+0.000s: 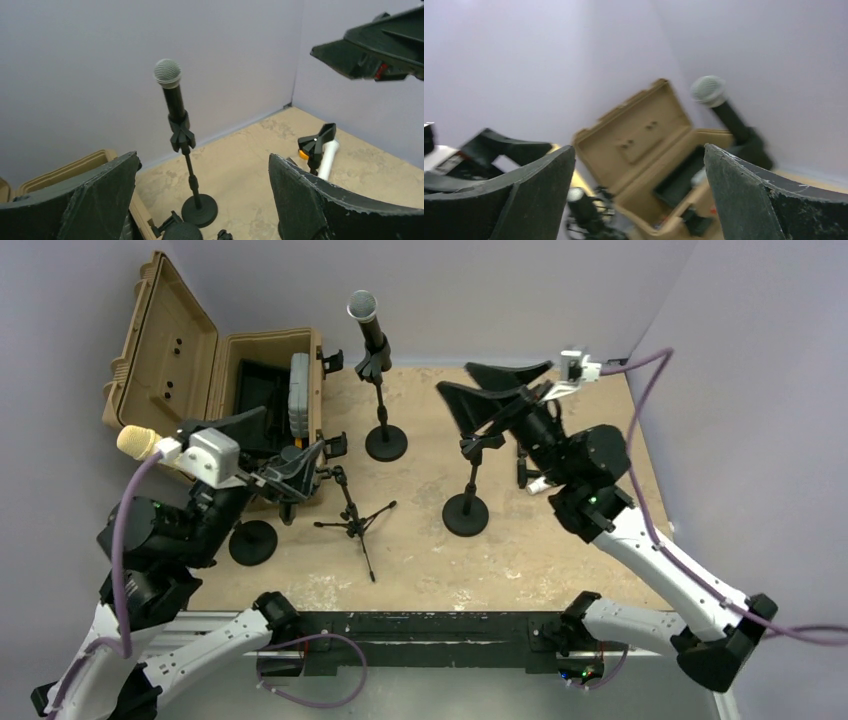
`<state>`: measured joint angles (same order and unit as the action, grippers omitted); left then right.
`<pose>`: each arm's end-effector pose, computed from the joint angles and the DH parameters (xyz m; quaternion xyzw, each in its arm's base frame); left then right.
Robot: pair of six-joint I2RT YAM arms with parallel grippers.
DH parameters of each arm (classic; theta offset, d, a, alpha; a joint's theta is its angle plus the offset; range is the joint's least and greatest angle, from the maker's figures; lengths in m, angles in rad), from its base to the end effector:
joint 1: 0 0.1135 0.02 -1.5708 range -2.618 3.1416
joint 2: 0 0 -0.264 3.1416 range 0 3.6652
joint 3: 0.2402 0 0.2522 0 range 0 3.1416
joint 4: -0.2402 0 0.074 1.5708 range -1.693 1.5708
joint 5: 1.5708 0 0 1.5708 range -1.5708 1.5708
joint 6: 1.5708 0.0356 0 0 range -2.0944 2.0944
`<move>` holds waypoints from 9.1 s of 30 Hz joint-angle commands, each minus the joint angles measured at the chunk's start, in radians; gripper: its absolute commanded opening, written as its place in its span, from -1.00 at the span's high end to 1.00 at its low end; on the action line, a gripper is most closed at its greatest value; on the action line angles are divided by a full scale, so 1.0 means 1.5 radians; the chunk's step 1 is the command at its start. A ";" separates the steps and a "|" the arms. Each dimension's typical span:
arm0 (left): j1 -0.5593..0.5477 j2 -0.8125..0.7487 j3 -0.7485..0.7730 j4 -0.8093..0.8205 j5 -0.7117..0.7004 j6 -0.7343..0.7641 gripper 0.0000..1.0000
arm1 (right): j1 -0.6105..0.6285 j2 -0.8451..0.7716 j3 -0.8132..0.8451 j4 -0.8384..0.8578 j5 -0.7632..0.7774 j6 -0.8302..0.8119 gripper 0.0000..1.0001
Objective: Remove the microphone from the stand
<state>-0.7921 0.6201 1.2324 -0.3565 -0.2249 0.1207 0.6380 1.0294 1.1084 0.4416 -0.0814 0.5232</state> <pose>0.0592 -0.0487 0.4843 0.1879 0.5843 -0.1944 0.7652 0.1737 0.1324 0.4733 -0.0639 0.4980 0.4913 0.7117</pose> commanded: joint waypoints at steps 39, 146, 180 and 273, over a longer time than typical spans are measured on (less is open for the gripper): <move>0.003 -0.110 -0.077 0.114 -0.094 0.057 -0.96 | 0.304 0.235 0.210 -0.223 0.468 -0.111 -0.76; 0.002 -0.022 -0.053 0.064 0.060 -0.021 -0.96 | 0.006 0.033 -0.394 -0.331 0.100 0.254 0.03; 0.003 -0.089 -0.052 0.064 -0.023 0.000 -0.97 | 0.372 0.205 0.081 0.038 0.183 -0.218 -0.92; 0.021 -0.136 -0.108 0.130 -0.081 -0.021 -0.95 | -0.149 -0.037 -0.075 -0.465 0.550 0.093 1.00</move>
<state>-0.7658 0.4095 1.0683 -0.1883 -0.3592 0.1116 0.5663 0.9428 1.0138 -0.2604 0.9894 0.6926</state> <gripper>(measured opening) 0.976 0.451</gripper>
